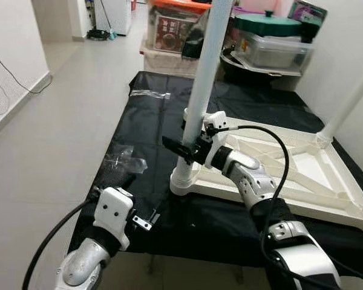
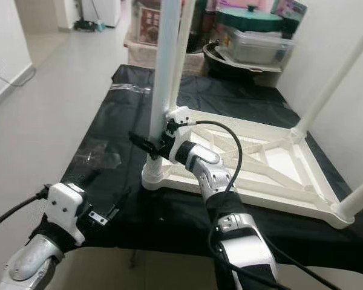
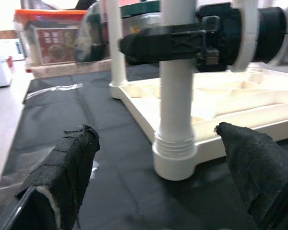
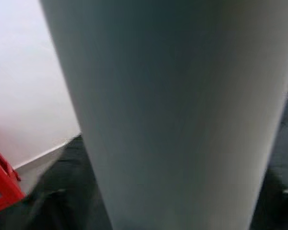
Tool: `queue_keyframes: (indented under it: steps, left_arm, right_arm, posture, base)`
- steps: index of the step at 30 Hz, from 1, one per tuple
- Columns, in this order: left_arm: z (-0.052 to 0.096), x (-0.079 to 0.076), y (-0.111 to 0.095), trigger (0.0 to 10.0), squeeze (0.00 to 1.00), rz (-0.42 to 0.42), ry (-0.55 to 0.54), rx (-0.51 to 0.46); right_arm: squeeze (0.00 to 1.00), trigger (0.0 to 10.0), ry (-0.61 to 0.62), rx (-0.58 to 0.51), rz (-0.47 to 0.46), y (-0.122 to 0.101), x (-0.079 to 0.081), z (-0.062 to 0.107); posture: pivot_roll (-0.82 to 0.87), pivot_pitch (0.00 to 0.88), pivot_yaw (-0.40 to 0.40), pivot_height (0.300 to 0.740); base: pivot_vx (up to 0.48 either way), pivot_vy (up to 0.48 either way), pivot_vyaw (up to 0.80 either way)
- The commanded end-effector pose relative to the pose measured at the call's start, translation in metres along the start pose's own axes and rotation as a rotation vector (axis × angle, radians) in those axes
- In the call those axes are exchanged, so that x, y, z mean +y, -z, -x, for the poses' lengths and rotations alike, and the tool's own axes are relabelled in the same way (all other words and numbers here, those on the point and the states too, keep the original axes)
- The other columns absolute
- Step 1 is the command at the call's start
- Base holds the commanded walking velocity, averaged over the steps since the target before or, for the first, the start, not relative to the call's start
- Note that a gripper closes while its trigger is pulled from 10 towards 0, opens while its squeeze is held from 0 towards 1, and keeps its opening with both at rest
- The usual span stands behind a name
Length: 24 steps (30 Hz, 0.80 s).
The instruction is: Building children table
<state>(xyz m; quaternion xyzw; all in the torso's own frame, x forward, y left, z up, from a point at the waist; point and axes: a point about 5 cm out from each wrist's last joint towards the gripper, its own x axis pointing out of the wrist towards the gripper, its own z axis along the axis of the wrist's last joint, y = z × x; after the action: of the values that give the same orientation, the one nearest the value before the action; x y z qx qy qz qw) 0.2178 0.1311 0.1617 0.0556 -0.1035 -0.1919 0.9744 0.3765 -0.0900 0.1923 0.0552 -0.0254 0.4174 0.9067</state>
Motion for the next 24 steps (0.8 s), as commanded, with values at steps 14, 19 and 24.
queue_keyframes:
  steps: [14, 19, 24]
  left_arm:
    - [-0.013, -0.018, 0.003, 10.0, 0.0, 0.076, 0.056, 0.024]
    - [-0.015, -0.021, 0.006, 10.0, 0.0, 0.084, 0.08, 0.035]
    - [-0.017, -0.027, 0.01, 10.0, 0.0, 0.09, 0.13, 0.051]
  right_arm:
    - [0.0, 0.0, 0.639, -0.018, -0.072, 0.035, -0.027, 0.056]
    - [0.0, 0.0, 1.12, 0.014, -0.035, 0.038, -0.036, 0.096]
    - [0.0, 0.0, 1.413, 0.004, -0.119, 0.042, -0.017, 0.115]
  posture:
    - [0.14, 0.0, -0.14, 0.74]
    - [0.12, 0.0, -0.124, 0.74]
    - [0.12, 0.0, -0.117, 0.74]
  base:
    - [0.0, 0.0, 0.0]
    - [0.0, 0.0, 0.0]
    - [0.0, 0.0, 0.0]
